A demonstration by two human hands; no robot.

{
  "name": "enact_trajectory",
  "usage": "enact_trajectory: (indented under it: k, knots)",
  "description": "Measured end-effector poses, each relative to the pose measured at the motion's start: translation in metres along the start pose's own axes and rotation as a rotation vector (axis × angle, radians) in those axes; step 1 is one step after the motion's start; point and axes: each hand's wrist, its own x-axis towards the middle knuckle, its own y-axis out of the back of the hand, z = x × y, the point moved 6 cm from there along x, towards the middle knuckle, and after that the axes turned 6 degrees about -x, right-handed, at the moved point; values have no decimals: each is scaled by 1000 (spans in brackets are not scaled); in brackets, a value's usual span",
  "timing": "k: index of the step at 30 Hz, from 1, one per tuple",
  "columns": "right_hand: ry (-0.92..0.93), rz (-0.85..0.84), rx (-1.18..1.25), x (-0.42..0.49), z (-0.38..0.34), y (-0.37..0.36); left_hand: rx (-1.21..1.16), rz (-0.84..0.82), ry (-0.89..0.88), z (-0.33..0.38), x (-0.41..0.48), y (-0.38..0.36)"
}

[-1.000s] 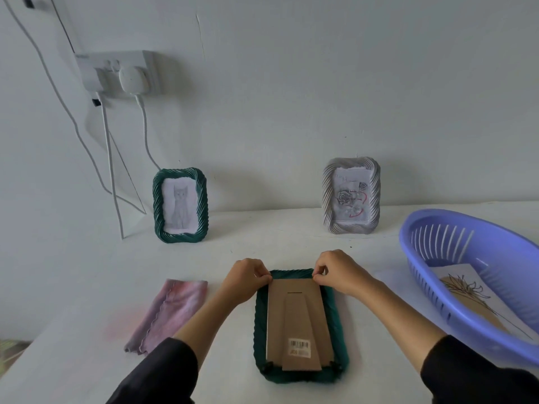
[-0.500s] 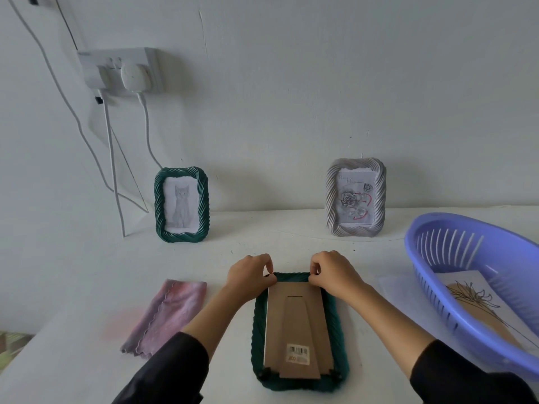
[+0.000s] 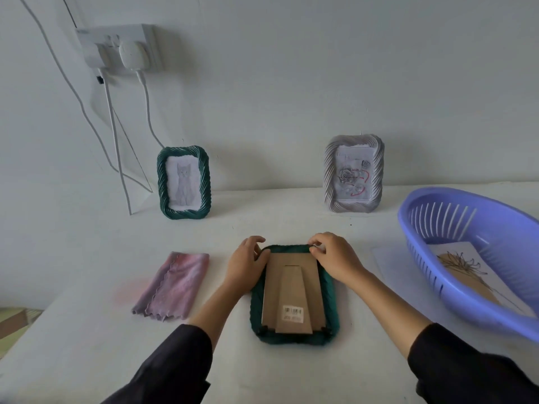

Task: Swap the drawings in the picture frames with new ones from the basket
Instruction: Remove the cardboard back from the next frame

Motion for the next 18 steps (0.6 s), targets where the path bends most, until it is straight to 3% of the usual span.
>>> enact_trajectory:
  k: [6, 13, 18]
  knots:
    - [117, 122, -7, -57, -4, 0, -274, 54, -3, -4, -28, 6]
    - [56, 30, 49, -112, -2, -6, -269, -61, -22, -8, -73, 13]
    - [-16, 64, -45, -136, 0, -3, -302, -122, 1, -8, -98, 14]
